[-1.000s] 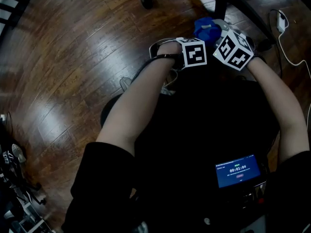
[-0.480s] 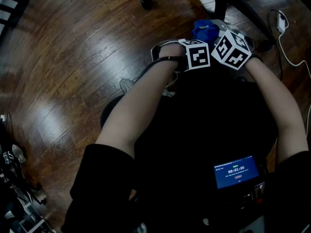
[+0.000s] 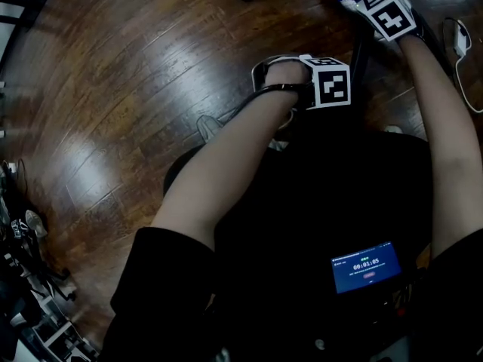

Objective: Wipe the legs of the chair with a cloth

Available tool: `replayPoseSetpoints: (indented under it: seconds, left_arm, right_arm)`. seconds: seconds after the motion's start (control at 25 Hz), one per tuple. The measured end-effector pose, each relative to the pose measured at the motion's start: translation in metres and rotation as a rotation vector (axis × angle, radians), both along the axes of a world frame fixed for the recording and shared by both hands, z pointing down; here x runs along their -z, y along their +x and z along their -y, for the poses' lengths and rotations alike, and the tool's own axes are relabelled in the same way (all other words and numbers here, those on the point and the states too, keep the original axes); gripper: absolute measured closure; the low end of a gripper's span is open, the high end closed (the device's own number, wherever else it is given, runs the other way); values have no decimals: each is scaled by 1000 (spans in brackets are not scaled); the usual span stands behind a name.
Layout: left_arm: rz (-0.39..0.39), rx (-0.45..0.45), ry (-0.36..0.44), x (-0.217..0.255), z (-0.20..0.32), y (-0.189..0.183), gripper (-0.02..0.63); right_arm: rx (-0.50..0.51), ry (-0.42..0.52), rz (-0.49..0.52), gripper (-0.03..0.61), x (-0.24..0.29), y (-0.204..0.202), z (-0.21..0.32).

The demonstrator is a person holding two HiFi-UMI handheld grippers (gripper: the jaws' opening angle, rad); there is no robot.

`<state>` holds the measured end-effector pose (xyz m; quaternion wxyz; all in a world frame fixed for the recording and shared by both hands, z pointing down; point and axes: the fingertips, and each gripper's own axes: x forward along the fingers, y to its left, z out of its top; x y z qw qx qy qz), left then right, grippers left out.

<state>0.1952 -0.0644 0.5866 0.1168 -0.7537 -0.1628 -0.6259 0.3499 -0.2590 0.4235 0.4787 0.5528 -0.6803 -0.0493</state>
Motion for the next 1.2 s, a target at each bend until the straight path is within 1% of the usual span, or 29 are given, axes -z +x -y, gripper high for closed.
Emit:
replayPoseSetpoints:
  seconds: [0.08, 0.2, 0.28, 0.36, 0.48, 0.6, 0.72, 0.84, 0.96, 1.12, 1.2]
  left_arm:
    - [8, 5, -2, 0, 2, -3, 328]
    - [26, 32, -1, 3, 3, -10, 328]
    - [13, 30, -1, 2, 1, -9, 333]
    - [18, 36, 12, 3, 2, -14, 342]
    - [19, 32, 36, 4, 2, -16, 353]
    - [-1, 16, 53, -2, 3, -10, 357]
    - [-1, 21, 83, -5, 6, -12, 359]
    - [-14, 11, 88, -6, 4, -9, 359]
    - [-28, -4, 69, -5, 1, -3, 359]
    - [-16, 16, 22, -2, 0, -3, 359]
    - [15, 42, -6, 0, 0, -9, 359]
  right_arm:
    - [-9, 8, -1, 494, 1, -2, 1]
    - [26, 4, -30, 495, -2, -12, -13]
    - [72, -17, -22, 495, -9, -25, -29]
    - [125, -43, 0, 495, -16, -45, -50]
    - [236, -102, -1, 495, -34, -84, -92]
    - [338, -166, 2, 495, -55, -118, -130]
    - [380, -207, 1, 495, -68, -136, -149]
    - [380, -197, -2, 495, -69, -136, -149]
    - [339, -174, 22, 491, -62, -122, -135]
    - [219, -86, 56, 491, -39, -74, -84]
    - [156, -57, 66, 491, -28, -50, -56]
